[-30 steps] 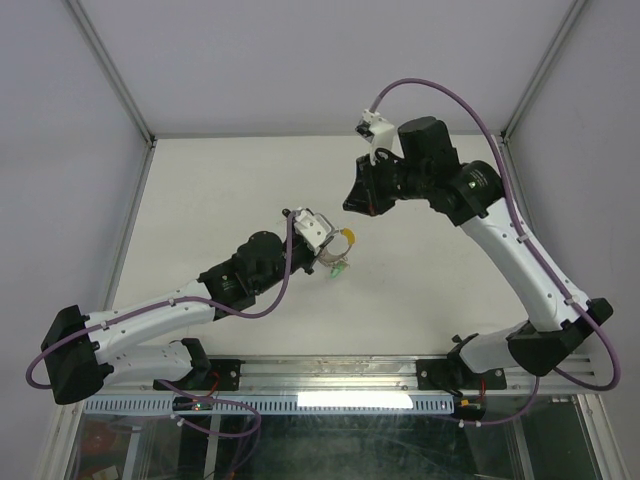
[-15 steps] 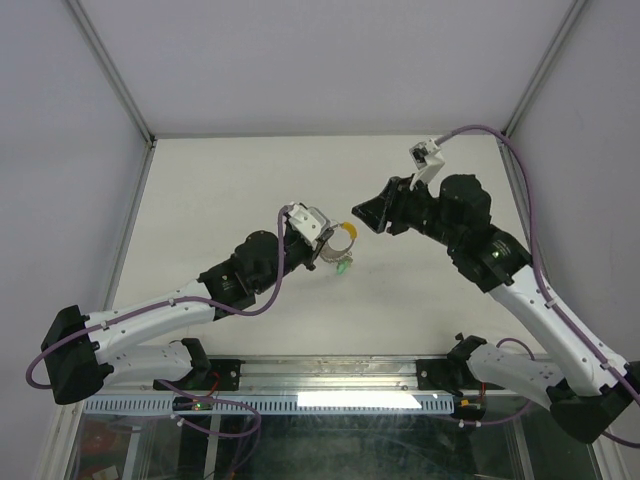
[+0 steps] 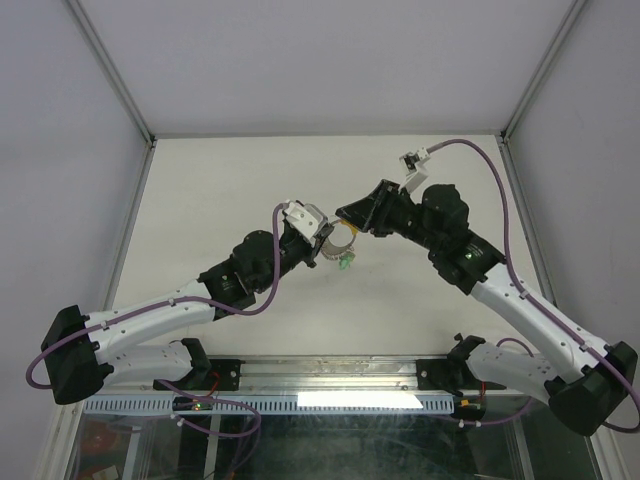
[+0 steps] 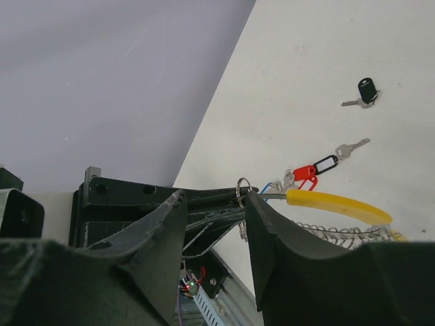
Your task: Put the keys on the keyring
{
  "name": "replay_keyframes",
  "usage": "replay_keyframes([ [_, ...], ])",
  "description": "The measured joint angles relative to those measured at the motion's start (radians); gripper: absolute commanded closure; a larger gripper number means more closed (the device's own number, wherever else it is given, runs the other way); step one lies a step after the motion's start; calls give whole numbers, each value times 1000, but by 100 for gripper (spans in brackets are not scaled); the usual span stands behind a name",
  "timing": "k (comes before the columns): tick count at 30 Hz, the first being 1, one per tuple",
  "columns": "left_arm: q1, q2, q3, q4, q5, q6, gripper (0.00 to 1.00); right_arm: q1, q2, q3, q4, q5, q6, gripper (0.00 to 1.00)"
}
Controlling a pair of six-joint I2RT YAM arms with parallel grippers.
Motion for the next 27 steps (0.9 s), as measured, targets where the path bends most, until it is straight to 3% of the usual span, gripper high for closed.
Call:
replay_keyframes([
  [10,0,0,0,0,-2,0,100,5,49,0,-5,-17,36,59],
  [27,0,0,0,0,-3,1,100,7,76,0,-18,-42,42,69],
])
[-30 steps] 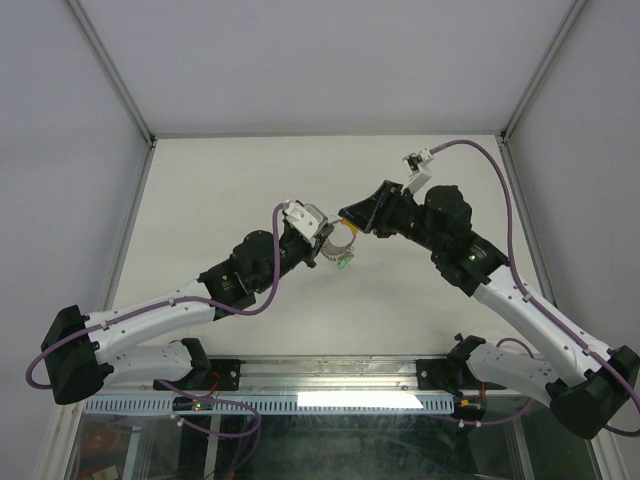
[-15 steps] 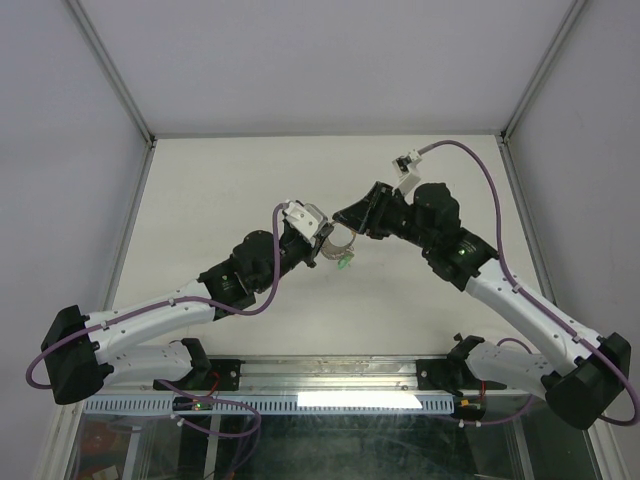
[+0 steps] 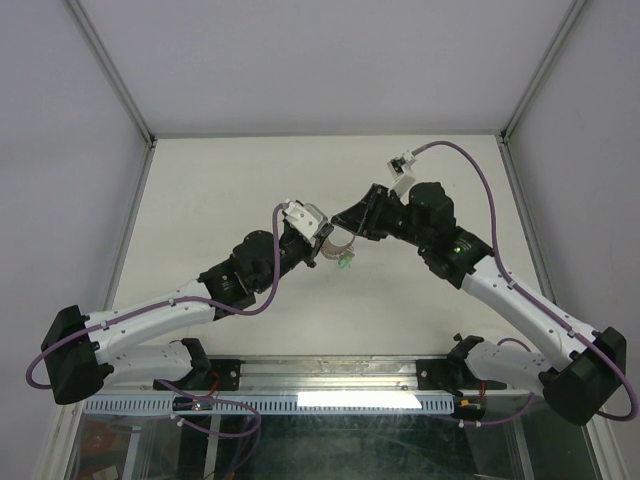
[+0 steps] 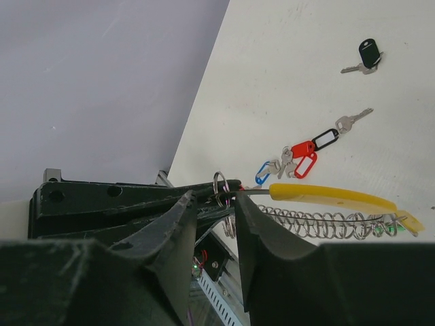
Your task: Put the keys on the keyring
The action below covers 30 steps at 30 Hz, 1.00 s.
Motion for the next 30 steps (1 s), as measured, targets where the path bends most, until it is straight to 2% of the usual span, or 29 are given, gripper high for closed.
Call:
replay_keyframes([
  [14,0,0,0,0,-1,0,100,4,18,0,9,-25,11,80],
  [28,0,0,0,0,-1,0,100,8,23,0,14,-31,13,84],
  [30,0,0,0,0,-1,0,100,8,23,0,13,-30,12,88],
])
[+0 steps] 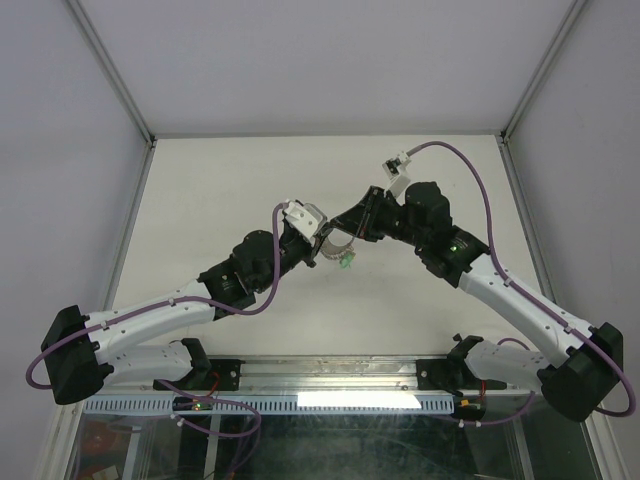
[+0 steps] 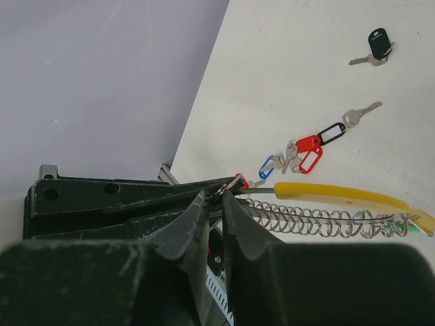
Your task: Put the keys on the keyring
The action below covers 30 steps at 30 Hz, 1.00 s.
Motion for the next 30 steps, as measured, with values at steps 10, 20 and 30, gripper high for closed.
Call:
replay_keyframes([
  [10,0,0,0,-5,-4,0,100,8,0,1,-7,25,-33,100],
  [20,2,-1,0,-2,-18,1,100,14,-5,-21,60,16,-187,100],
  [30,1,-13,0,-1,-16,1,100,23,-56,-138,253,12,-377,100],
])
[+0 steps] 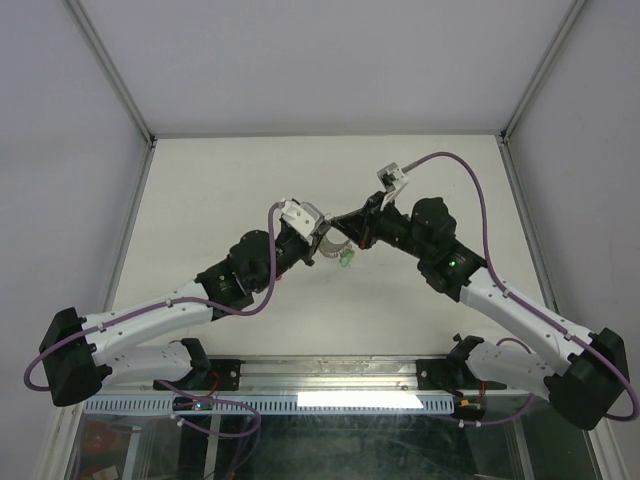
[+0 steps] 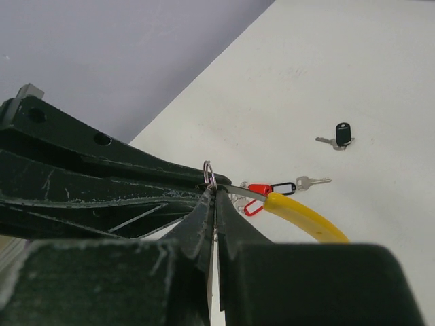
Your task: Put the keys on the keyring
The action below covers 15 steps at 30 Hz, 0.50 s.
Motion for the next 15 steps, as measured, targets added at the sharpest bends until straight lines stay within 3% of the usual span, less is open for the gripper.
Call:
replay_keyframes([
  [15,0,-16,0,-2,18,2,100,21,-37,-48,93,-51,-232,100],
])
